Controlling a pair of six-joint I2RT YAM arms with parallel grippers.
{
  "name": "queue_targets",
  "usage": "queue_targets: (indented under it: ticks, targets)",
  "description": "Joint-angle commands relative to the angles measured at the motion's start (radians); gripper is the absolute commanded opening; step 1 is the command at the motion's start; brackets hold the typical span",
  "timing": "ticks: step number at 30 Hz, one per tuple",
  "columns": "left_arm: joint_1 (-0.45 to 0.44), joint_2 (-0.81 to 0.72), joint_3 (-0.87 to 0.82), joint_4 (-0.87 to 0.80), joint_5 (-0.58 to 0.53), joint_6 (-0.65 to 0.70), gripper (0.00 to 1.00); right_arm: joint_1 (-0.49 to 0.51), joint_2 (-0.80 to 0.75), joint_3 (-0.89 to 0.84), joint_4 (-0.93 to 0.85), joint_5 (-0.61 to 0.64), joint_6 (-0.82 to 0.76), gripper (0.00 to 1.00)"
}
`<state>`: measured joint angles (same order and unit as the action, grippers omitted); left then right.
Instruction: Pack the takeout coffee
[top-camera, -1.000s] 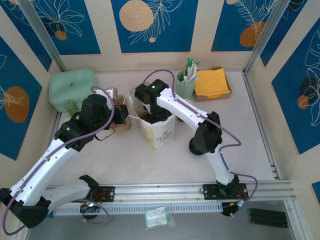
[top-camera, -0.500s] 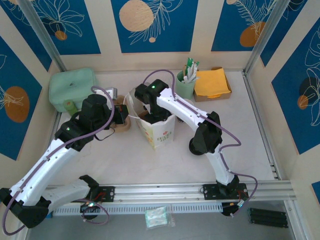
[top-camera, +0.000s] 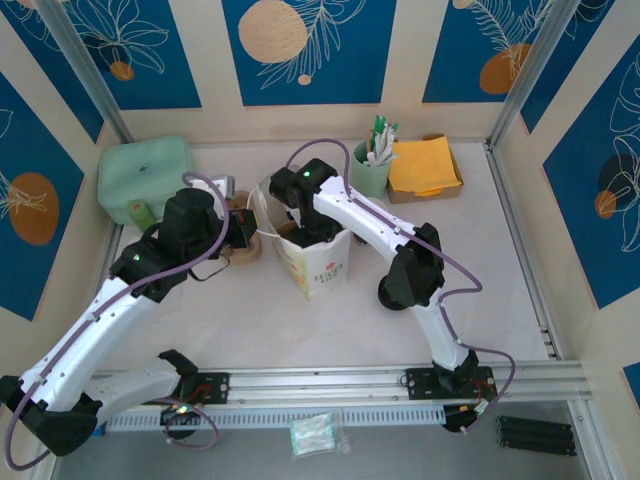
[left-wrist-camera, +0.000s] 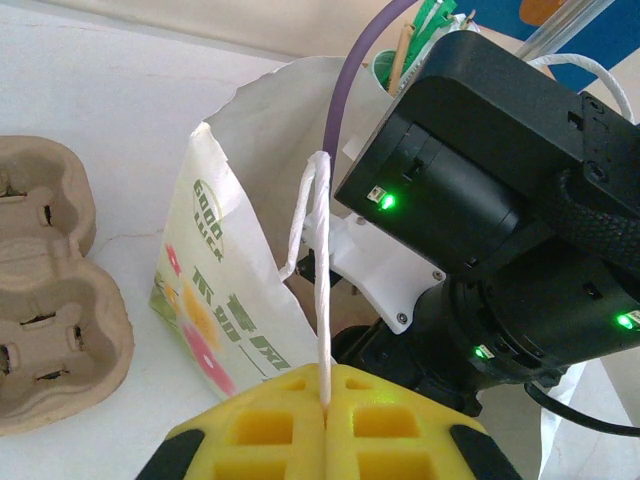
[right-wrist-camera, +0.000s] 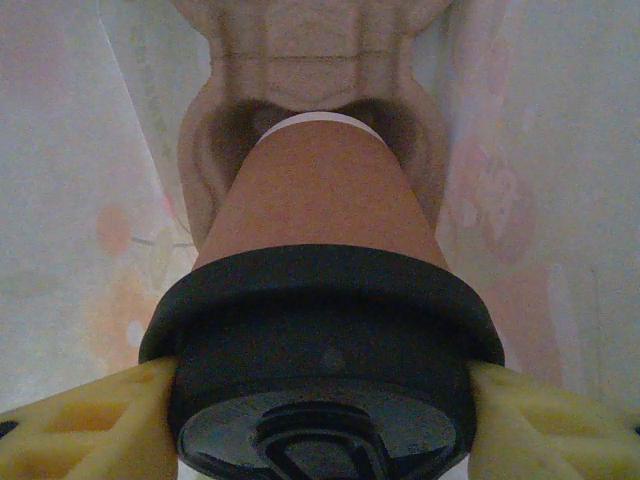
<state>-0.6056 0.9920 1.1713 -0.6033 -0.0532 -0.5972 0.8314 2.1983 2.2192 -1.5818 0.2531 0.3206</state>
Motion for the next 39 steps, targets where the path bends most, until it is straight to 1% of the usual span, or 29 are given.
queue_targets:
  ticks: [1,39]
  targets:
    - [0.007,0.0,-0.002,-0.002,-0.016,0.003,0.0,-0.002,0.012,-0.018,-0.002,-0.025,-0.005,0.61]
    - [0.006,0.003,0.001,-0.004,-0.018,0.002,0.0,-0.028,0.056,-0.067,0.032,-0.043,-0.015,0.61]
